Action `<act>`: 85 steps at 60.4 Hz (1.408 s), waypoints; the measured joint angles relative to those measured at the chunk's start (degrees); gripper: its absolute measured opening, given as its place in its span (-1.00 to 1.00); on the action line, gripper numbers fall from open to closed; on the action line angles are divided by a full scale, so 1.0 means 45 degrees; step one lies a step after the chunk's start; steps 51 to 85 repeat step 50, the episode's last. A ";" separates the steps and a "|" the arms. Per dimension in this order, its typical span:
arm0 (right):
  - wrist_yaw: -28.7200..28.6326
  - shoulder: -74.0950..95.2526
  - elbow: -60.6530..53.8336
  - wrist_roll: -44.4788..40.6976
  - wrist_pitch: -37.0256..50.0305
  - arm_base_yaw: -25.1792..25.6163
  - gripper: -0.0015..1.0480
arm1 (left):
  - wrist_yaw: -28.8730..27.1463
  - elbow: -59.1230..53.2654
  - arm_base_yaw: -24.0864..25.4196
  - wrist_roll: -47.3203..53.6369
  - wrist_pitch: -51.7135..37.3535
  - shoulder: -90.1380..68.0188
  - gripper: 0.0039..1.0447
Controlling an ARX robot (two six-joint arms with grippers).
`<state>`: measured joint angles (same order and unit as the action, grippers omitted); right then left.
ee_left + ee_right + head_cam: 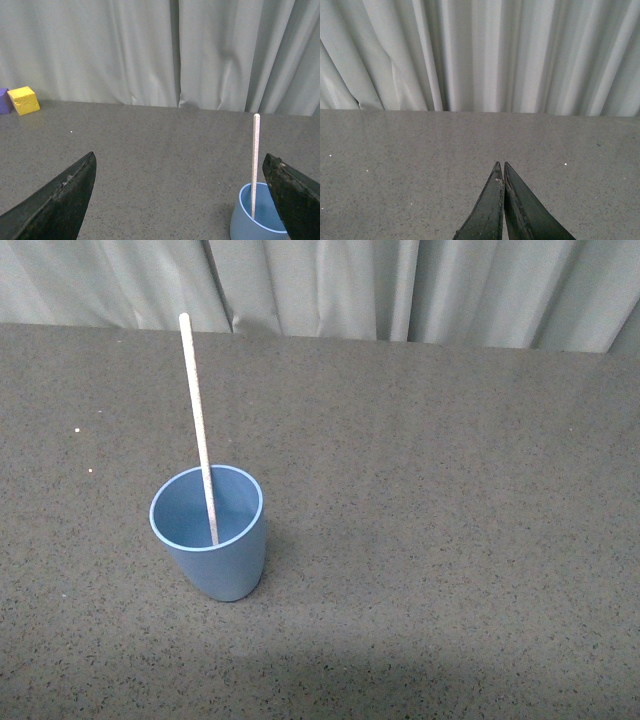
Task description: Transfer chopsticks to blue cup
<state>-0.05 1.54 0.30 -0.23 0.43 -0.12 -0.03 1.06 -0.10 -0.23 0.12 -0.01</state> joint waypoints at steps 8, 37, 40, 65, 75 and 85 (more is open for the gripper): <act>0.0000 -0.0277 0.0000 0.0000 -0.0068 -0.0005 -0.98 | 0.0005 0.0000 0.0000 -0.0005 0.0000 0.0000 0.88; -0.0005 -0.0287 0.0000 -0.0005 -0.0078 -0.0005 0.56 | 0.0005 0.0000 0.0000 0.0000 0.0000 0.0000 0.88; -0.0005 -0.0287 0.0000 0.0000 -0.0078 -0.0005 0.73 | 0.0005 0.0000 0.0000 -0.0005 0.0000 0.0000 0.88; -0.0005 -0.0287 0.0000 0.0005 -0.0078 -0.0005 0.81 | 0.0005 0.0000 0.0000 0.0000 0.0000 0.0000 0.88; -0.0005 -0.0287 0.0000 0.0005 -0.0078 -0.0005 0.81 | 0.0005 0.0000 0.0000 0.0000 0.0000 0.0000 0.88; -0.0005 -0.0287 0.0000 0.0005 -0.0078 -0.0005 0.81 | 0.0005 0.0000 0.0000 0.0000 0.0000 0.0000 0.88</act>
